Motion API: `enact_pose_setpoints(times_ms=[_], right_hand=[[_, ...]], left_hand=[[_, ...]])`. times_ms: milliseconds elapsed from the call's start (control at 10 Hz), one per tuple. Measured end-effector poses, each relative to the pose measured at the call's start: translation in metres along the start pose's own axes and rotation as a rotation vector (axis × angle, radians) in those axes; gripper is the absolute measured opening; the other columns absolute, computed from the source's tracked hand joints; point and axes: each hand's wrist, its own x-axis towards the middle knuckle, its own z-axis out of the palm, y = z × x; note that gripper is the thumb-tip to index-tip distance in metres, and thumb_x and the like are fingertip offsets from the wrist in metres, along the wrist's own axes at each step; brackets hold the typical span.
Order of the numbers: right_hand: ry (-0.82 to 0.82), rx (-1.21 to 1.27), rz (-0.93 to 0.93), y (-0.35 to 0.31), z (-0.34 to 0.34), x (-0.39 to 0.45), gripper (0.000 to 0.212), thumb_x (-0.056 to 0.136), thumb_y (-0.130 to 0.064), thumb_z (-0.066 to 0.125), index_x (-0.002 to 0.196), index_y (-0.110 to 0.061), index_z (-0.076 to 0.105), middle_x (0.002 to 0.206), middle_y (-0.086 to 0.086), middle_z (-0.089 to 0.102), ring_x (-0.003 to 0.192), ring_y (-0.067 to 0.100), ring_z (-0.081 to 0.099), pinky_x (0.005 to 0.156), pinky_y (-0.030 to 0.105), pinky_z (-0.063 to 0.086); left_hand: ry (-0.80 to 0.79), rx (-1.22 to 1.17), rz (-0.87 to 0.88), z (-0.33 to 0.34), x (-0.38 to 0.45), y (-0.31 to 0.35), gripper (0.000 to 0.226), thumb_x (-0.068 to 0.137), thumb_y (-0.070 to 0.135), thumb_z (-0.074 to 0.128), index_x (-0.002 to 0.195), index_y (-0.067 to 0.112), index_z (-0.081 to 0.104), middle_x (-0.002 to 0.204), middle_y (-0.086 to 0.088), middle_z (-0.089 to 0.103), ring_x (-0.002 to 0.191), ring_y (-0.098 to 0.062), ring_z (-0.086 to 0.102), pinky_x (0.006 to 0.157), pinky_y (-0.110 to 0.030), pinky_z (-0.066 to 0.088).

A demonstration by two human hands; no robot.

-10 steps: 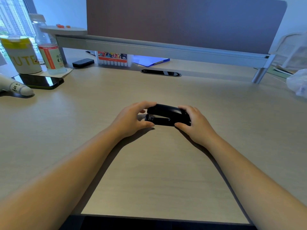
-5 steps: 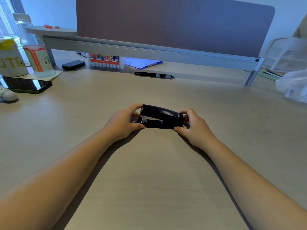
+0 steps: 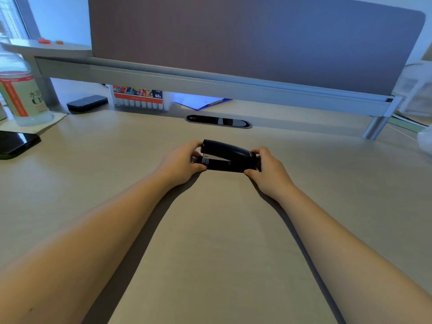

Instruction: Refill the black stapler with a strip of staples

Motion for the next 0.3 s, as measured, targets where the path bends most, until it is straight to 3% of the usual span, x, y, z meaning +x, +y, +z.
enact_pose_setpoints(times_ms=[300], right_hand=[[0.010,-0.020,0.013,0.010,0.009,0.069,0.043,0.084,-0.014,0.055,0.122,-0.009,0.037,0.123,0.020,0.055,0.110,0.035,0.052,0.091,0.043,0.044]], left_hand=[[0.037,0.007,0.009,0.005,0.067,-0.008,0.055,0.080,0.013,0.058,0.129,0.017,0.035,0.128,-0.016,0.054,0.116,-0.030,0.051,0.101,-0.044,0.039]])
